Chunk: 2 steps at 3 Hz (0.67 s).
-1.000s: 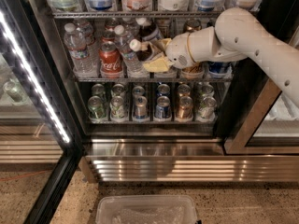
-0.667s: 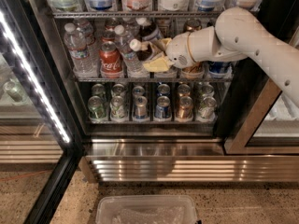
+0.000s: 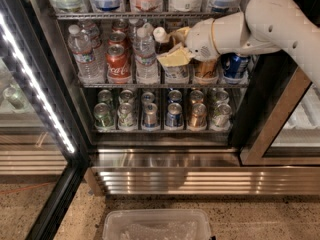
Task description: Pick blue plastic bottle from middle shelf of fridge
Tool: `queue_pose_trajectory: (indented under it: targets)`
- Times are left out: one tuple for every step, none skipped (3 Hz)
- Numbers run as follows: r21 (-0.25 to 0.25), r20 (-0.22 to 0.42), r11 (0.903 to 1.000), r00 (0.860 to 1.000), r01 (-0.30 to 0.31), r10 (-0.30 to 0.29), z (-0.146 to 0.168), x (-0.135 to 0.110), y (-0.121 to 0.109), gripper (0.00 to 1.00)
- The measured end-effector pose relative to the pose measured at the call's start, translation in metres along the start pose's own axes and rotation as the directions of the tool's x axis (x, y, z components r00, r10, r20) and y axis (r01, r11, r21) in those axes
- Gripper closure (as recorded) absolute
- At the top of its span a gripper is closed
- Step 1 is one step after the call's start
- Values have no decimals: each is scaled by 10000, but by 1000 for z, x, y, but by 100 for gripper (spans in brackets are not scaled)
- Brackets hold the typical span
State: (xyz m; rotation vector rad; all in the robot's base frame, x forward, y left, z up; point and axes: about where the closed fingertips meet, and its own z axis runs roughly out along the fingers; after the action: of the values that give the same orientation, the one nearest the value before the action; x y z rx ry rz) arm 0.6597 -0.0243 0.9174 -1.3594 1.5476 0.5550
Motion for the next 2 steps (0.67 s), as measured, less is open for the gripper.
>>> queue_pose_trajectory:
  targets:
    - [262,45,9996,9999,121,-122,-11,-4,-1,100]
    - [774,132,9960,9989,435,-447,-35,-17,2,100]
